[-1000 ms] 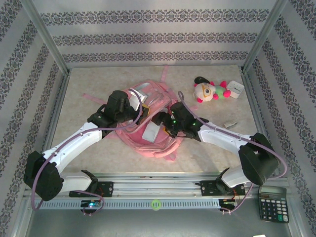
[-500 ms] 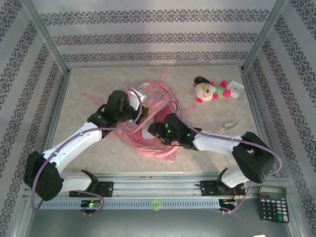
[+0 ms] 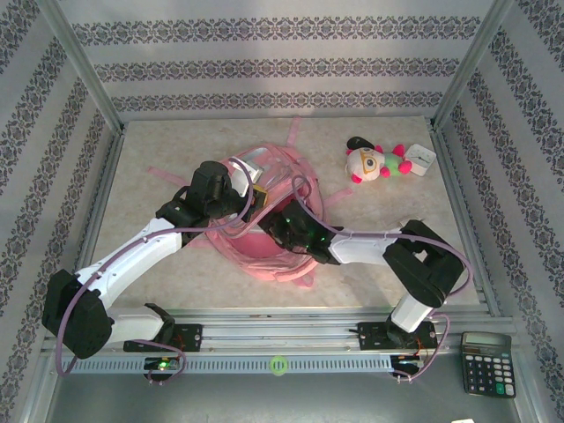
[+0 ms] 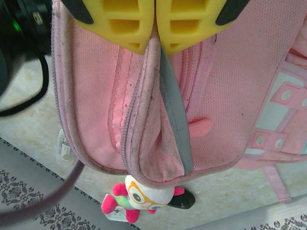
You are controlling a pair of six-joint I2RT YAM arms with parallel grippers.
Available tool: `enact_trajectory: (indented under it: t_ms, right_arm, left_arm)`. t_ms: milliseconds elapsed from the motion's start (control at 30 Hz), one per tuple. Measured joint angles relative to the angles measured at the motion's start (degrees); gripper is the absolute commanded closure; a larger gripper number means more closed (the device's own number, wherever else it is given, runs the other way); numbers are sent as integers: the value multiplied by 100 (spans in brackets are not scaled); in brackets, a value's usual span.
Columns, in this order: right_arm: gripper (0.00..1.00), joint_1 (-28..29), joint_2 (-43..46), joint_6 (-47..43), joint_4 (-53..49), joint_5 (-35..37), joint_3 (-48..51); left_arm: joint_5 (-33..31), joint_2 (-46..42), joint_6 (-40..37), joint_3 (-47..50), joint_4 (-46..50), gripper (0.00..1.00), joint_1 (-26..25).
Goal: Pack the student bag
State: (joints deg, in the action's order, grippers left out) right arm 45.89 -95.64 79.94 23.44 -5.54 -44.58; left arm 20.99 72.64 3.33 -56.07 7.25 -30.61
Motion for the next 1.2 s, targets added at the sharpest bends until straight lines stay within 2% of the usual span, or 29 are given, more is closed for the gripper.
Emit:
enact_trajectory:
  t_ms: [100,133,267,333,433,533,667,800,967,1100,1200]
  right_arm:
    - [46,-238,68,-168,33,61,17]
    - [44,-278,162,-214,13,98,72]
    - [34,-249,1307,-391,-402,326,667]
    - [30,-199,2070,-452,-911,455,940]
    - [28,-195,3270,-708,-2020,664,1132]
    - [28,-400,4374,-1158,-3285,798,1023]
    - [33,-831,4994,-1794,-4428,846,470]
    - [46,-903,4605,-2264,-4686,560,-212]
    - [57,-584,3178,-2710,-4225,168,-800]
    - [64,-387,2009,-2826,-3432,-127,-807]
    - [66,-374,1408,-2730,-2798,-76,-374]
  left_arm:
    - [20,0,-13,2,2,100,0]
    - [35,0,-28,11,2,97,0]
    - [155,-33,-127,120,-2,59,0]
    - [168,-151,-127,155,0,50,0]
    - [87,-413,-17,101,103,48,4]
    - [-173,-555,181,-260,597,47,11]
    - [-730,-793,533,-498,1086,47,35]
    - [-1211,-1198,1025,-179,1360,52,138]
    - [-1294,-1331,1591,525,1268,63,256]
    - [-1060,-966,2050,1233,765,74,260]
    - [-927,-507,2356,1714,369,80,260]
